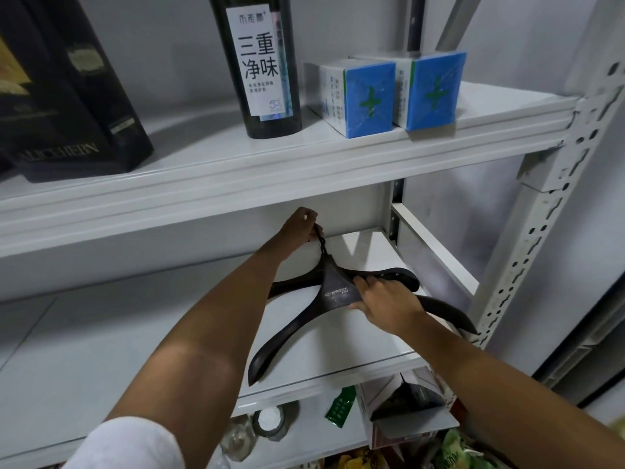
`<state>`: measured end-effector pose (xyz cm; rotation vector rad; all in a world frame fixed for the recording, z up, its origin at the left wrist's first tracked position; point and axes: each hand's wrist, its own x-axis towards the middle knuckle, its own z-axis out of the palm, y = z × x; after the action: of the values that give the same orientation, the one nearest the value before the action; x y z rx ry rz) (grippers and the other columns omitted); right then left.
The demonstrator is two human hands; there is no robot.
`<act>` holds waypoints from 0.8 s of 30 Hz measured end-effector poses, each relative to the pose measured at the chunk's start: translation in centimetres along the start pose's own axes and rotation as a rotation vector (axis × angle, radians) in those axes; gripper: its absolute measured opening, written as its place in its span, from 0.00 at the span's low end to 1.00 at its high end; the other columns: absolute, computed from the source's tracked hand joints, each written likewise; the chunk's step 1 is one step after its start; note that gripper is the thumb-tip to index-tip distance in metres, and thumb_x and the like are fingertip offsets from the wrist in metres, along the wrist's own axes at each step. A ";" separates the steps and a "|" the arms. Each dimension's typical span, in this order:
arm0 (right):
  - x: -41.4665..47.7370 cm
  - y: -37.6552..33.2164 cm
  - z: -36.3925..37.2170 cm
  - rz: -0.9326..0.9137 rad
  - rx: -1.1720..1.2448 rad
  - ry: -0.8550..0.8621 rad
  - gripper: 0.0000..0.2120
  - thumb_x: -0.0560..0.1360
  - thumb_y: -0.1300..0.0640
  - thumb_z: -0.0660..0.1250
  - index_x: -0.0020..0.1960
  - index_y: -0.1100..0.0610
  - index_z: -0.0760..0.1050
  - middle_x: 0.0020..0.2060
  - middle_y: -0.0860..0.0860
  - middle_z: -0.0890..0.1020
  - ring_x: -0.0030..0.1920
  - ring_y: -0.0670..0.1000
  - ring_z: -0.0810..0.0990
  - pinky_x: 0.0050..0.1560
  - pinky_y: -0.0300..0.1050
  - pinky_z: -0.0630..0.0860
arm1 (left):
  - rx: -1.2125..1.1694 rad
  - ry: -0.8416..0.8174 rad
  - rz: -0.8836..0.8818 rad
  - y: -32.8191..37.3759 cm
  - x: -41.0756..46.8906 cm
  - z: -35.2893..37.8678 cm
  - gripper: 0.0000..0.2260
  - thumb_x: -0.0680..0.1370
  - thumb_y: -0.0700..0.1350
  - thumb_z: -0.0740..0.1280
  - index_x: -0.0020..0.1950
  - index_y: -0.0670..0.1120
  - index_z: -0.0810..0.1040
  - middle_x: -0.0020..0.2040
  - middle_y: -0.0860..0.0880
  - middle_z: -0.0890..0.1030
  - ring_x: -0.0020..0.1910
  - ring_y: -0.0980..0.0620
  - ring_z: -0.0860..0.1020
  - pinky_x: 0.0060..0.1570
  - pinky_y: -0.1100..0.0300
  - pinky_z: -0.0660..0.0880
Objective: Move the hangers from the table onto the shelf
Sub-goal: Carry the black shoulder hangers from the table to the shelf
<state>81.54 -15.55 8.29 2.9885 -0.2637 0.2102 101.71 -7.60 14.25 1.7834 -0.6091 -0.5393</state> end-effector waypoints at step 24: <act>0.7 -0.5 1.8 0.074 0.072 -0.020 0.29 0.81 0.40 0.50 0.74 0.57 0.59 0.62 0.54 0.76 0.59 0.56 0.78 0.51 0.48 0.74 | 0.611 0.040 0.064 -2.1 -0.7 0.1 0.18 0.83 0.44 0.54 0.72 0.43 0.60 0.69 0.39 0.68 0.60 0.43 0.72 0.57 0.54 0.69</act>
<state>82.50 -15.45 6.57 3.0567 -0.3774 0.2014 101.40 -6.68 12.27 2.3281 -0.8630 -0.2834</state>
